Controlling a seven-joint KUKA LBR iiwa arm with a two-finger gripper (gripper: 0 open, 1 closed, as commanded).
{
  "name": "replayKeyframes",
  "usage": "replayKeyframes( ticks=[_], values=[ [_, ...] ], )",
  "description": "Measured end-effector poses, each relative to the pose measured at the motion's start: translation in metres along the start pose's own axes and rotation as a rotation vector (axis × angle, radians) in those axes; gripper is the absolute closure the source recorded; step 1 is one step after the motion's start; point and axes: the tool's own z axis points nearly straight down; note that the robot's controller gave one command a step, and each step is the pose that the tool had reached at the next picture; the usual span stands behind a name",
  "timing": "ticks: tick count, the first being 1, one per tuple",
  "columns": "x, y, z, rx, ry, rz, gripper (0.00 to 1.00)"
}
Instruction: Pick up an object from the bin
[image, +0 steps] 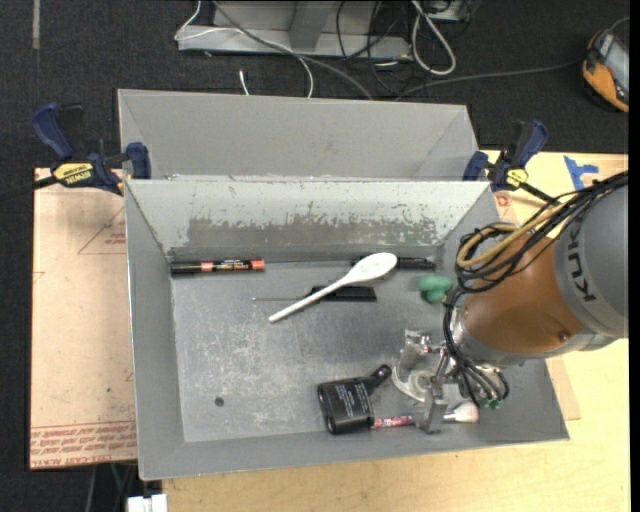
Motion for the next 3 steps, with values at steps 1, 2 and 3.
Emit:
replayKeyframes(
  ticks=[1, 2, 3],
  values=[
    [-0.010, -0.044, -0.001, -0.003, 0.012, -0.043, 1.00],
    [-0.010, -0.044, -0.001, -0.003, 0.012, -0.043, 1.00],
    [-0.006, -0.043, -0.032, -0.006, 0.027, -0.044, 1.00]
  ],
)
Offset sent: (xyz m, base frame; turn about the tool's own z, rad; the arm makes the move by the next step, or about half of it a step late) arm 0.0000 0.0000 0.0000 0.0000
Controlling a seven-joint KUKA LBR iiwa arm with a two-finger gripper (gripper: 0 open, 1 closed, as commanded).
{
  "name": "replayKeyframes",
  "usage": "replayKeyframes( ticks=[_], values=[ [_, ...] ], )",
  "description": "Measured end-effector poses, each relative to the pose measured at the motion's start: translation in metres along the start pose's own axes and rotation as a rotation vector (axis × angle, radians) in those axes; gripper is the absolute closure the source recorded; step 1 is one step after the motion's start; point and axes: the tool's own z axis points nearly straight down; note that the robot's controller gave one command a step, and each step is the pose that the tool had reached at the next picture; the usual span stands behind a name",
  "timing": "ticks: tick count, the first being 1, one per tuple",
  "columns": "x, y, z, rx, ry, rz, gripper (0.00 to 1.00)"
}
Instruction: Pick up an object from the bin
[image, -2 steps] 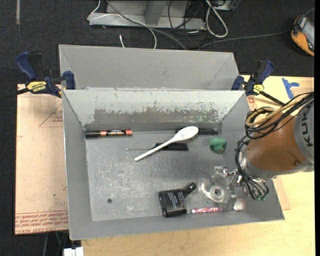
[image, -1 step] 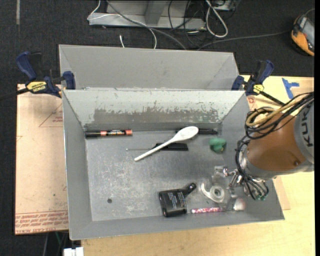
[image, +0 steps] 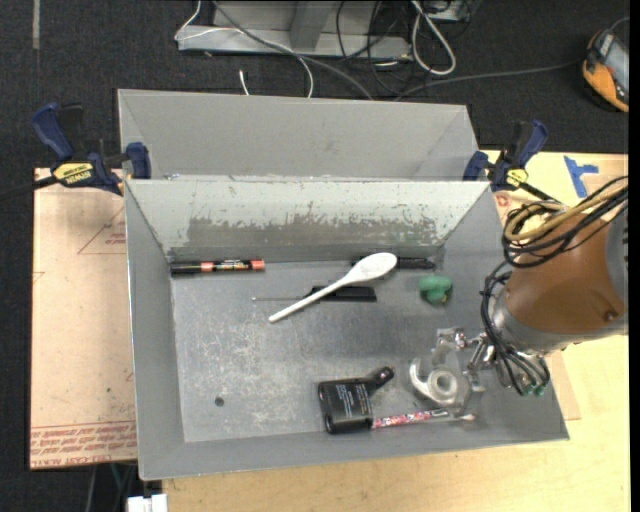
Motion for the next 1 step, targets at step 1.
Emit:
replayKeyframes(
  ticks=[1],
  values=[
    [-0.0013, -0.0005, -0.0362, 0.002, -0.004, 0.000, 1.00]
  ],
)
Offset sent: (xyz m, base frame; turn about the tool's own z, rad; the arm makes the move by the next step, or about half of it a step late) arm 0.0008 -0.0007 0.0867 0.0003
